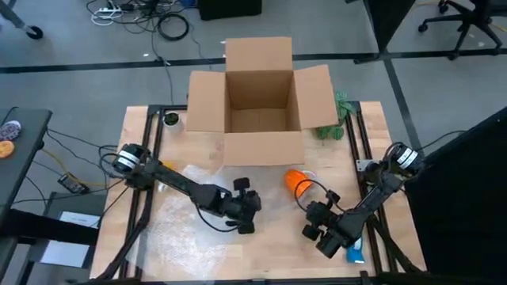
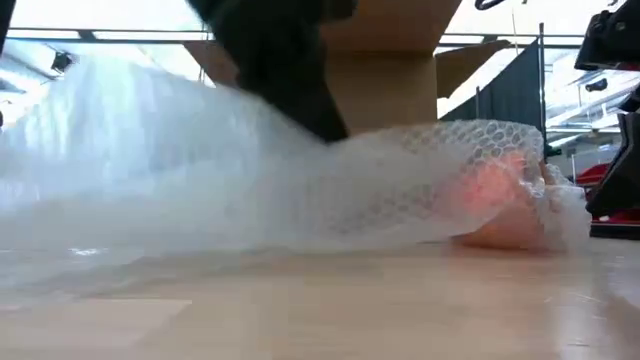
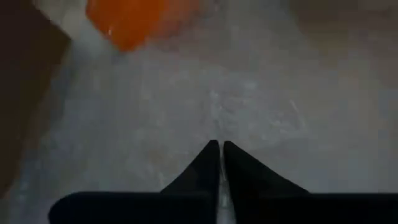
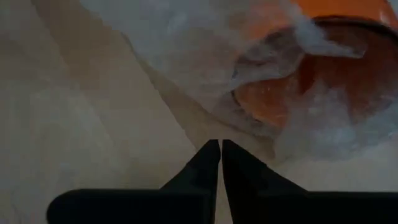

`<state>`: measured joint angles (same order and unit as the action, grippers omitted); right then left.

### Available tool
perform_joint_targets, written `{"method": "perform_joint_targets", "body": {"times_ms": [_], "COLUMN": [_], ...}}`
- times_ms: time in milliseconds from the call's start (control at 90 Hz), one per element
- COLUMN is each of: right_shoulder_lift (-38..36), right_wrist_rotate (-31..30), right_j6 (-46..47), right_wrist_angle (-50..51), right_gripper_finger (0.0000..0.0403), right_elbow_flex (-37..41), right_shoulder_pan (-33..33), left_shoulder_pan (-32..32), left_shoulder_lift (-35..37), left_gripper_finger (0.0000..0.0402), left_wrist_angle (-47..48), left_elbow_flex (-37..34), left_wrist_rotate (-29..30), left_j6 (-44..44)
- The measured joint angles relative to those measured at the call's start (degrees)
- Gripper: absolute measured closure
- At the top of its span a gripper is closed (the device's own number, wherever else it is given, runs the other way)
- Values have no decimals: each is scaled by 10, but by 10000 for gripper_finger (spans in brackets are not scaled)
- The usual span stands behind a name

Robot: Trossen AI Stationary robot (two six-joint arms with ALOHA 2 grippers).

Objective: Wrap mug
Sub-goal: Wrap the orange mug with the bubble wrap

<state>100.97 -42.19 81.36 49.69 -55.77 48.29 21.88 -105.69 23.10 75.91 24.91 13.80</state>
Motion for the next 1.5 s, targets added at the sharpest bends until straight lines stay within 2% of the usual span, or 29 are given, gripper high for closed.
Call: {"method": "perform_joint_targets", "body": {"times_ms": [222,467,589,722,822,1056,1178,1256,1500], "right_shoulder_lift": [0,0,0,0,0,0,0,0,0], "right_wrist_rotate": [1,9,11,19,19,19,20,29,49], "right_j6": [1,10,14,14,15,10,-2,-6,-9], "right_wrist_angle": [0,1,1,1,1,5,6,6,8], "right_gripper_finger": [403,403,403,403,403,403,403,403,403], "right_elbow_flex": [0,0,0,0,0,0,0,0,0], "right_shoulder_pan": [7,8,11,11,12,18,26,29,41], "left_shoulder_pan": [12,70,111,139,159,222,263,284,322], "left_shoulder_lift": [1,2,2,8,9,10,10,10,11], "left_gripper_finger": [401,402,402,402,402,402,401,399,359], "left_wrist_angle": [248,559,669,668,669,670,669,669,669], "left_elbow_flex": [123,232,261,261,260,244,206,171,94], "left_wrist_rotate": [34,44,36,-19,-31,-15,12,8,-185], "left_j6": [27,211,308,340,361,423,399,376,425]}}
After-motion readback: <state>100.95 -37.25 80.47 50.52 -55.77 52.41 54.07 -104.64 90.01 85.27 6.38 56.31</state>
